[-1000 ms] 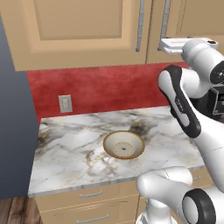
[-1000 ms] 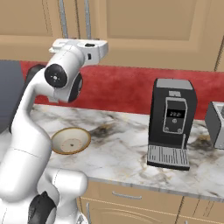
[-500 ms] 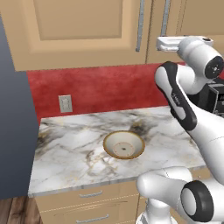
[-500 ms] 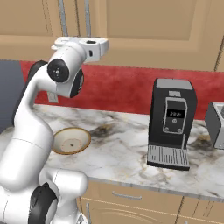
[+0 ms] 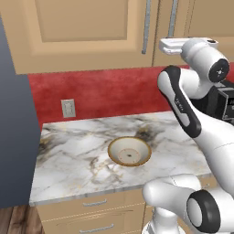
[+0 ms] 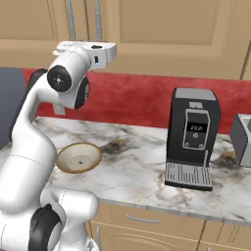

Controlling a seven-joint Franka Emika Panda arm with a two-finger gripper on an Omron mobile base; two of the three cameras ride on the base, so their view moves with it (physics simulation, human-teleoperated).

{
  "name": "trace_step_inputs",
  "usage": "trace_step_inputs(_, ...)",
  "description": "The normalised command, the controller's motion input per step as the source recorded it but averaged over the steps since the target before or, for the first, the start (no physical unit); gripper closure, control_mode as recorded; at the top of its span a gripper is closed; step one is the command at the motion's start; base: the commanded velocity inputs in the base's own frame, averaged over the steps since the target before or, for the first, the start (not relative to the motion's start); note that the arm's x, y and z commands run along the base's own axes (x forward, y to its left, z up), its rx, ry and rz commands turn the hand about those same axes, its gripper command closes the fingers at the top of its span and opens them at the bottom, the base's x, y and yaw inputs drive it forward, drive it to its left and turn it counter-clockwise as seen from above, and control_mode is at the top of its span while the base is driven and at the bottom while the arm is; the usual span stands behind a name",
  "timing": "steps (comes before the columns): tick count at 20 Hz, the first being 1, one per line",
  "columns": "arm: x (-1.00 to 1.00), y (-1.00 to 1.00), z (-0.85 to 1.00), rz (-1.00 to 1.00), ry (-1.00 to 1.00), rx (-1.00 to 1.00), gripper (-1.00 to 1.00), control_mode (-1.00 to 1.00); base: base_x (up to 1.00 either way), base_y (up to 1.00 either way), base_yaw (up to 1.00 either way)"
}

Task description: Open the cabinet. Pick the orange and pear from the cabinet and place them into the bowl. Then close the cabinet.

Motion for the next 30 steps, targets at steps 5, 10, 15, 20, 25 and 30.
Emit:
trace_step_inputs(5, 0.23, 0.00, 0.00, 0.00, 0.03, 0.00, -1.00, -1.00, 0.00, 0.00, 0.00)
trace_step_inputs(10, 0.43, -0.02, 0.00, 0.00, 0.11, 0.00, -1.00, -1.00, 0.00, 0.00, 0.00)
trace_step_inputs(15, 0.41, -0.02, 0.00, 0.00, 0.05, 0.00, -1.00, -1.00, 0.00, 0.00, 0.00)
trace_step_inputs(20, 0.59, 0.00, 0.00, 0.00, 0.01, 0.00, -1.00, -1.00, 0.00, 0.00, 0.00)
trace_step_inputs(25, 0.68, -0.01, -0.03, 0.00, 0.00, 0.00, -1.00, -1.00, 0.00, 0.00, 0.00)
trace_step_inputs(30, 0.65, -0.01, -0.04, 0.00, 0.00, 0.00, 1.00, -1.00, 0.00, 0.00, 0.00)
